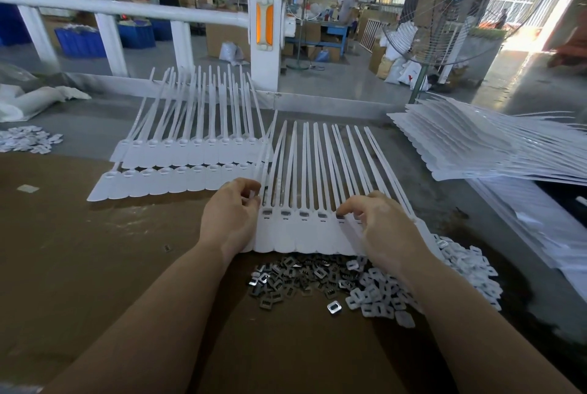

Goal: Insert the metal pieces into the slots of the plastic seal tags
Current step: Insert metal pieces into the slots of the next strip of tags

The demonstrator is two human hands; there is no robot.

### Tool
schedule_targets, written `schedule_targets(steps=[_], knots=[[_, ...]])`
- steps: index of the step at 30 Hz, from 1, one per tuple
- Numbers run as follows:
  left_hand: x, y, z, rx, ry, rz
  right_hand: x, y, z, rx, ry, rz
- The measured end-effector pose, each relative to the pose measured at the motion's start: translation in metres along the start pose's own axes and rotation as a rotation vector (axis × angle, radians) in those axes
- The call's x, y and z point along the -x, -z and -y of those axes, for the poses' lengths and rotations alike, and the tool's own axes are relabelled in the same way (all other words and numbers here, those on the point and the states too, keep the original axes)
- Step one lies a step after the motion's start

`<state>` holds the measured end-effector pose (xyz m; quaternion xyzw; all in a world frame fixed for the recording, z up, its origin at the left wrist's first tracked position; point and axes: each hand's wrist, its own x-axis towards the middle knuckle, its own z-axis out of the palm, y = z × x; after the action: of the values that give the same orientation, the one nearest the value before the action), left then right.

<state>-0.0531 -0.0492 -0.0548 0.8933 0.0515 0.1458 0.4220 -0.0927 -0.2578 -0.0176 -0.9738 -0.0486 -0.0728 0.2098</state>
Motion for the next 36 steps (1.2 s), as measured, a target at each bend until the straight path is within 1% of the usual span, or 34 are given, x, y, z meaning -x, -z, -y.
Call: schedule_targets(steps=[2,5,7,11,15,17,20,24,32,36], knots=[[0.001,0.001,-0.001,-0.001,0.003,0.003,0.002,0.000,0.000,-0.008,0.020,-0.025],[0.002,0.002,-0.002,0.001,0.003,0.004,0.008,0.000,0.002,-0.053,0.071,-0.112],[0.002,0.002,-0.003,0.000,0.000,0.007,0.013,0.002,0.007,-0.090,0.106,-0.106],[0.002,0.002,-0.003,0.004,0.005,0.008,0.023,0.009,0.020,-0.141,0.210,0.063],[0.002,0.002,-0.003,0.010,0.010,0.005,0.029,0.015,0.027,-0.097,0.257,0.209],[0.003,0.002,-0.003,0.012,0.008,0.002,0.030,0.015,0.028,-0.060,0.268,0.243],[0.002,0.002,-0.002,0.013,0.007,0.002,0.031,0.014,0.031,0.038,0.262,0.219],[0.002,0.001,-0.002,0.013,0.008,-0.001,0.033,0.013,0.034,0.098,0.261,0.216],[0.002,0.001,-0.002,0.008,0.011,-0.003,0.038,0.008,0.033,0.020,0.227,0.179],[0.002,0.001,-0.002,0.012,0.014,-0.008,0.041,0.006,0.033,0.085,0.227,0.119]])
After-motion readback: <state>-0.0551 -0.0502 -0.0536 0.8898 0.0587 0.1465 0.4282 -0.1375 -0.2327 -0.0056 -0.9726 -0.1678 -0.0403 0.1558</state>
